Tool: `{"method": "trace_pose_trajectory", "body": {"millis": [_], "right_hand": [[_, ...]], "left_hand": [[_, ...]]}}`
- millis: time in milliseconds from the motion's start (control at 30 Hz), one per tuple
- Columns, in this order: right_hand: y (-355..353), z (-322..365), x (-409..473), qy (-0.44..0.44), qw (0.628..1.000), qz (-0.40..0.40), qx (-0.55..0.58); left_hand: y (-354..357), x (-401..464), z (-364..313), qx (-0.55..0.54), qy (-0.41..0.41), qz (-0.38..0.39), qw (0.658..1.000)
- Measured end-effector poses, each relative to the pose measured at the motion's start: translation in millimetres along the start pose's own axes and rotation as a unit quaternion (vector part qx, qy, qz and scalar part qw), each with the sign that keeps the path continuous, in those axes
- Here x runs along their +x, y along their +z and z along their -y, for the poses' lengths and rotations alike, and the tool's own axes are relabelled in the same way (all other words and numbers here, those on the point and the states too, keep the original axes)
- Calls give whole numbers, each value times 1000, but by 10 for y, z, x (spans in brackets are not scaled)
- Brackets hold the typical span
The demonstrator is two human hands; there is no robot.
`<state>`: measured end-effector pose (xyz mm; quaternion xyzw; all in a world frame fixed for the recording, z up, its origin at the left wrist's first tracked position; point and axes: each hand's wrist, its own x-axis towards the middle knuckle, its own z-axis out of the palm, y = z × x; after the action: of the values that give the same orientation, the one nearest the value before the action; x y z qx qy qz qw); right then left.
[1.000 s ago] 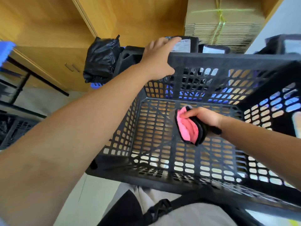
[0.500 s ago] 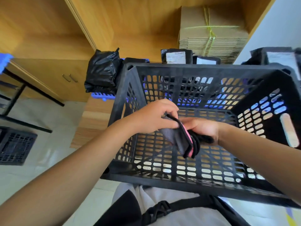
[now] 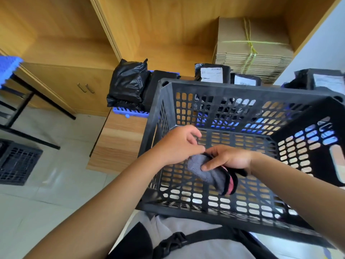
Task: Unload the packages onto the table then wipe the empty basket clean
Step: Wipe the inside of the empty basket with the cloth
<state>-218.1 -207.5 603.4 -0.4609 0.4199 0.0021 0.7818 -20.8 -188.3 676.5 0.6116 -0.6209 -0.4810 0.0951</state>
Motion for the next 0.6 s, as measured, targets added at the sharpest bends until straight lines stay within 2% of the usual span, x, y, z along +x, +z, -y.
{"method": "trace_pose_trajectory", "body": {"millis": [67,133,167,233,300,333,433,600], "right_hand": [[-138,-71,245,37,981,-135,-131],[-293,-182,481,84,927,-262,-255],[-336,-220,568,103,902,-296,-296],[-370,-253,715,103,865,-338,-357],[-373,-235,874,56,825,-375,-420],[-381,-231,977,25,805,-387,-449],[-433,-210,1281,-28,766,-405,-499],[-542,-194,1684,-36,746,-417,-517]], "left_hand": [[-141,-17,42,86,56,-160,982],[-298,23,152,151,82,-302,938],[-356,74,243,168,62,-336,925],[-438,192,402,154,-34,-312,937],[-440,280,497,42,-123,-246,961],[-428,320,537,1,-141,-232,962],[-435,348,550,25,-144,-247,958],[-426,328,501,-6,-127,-262,957]]}}
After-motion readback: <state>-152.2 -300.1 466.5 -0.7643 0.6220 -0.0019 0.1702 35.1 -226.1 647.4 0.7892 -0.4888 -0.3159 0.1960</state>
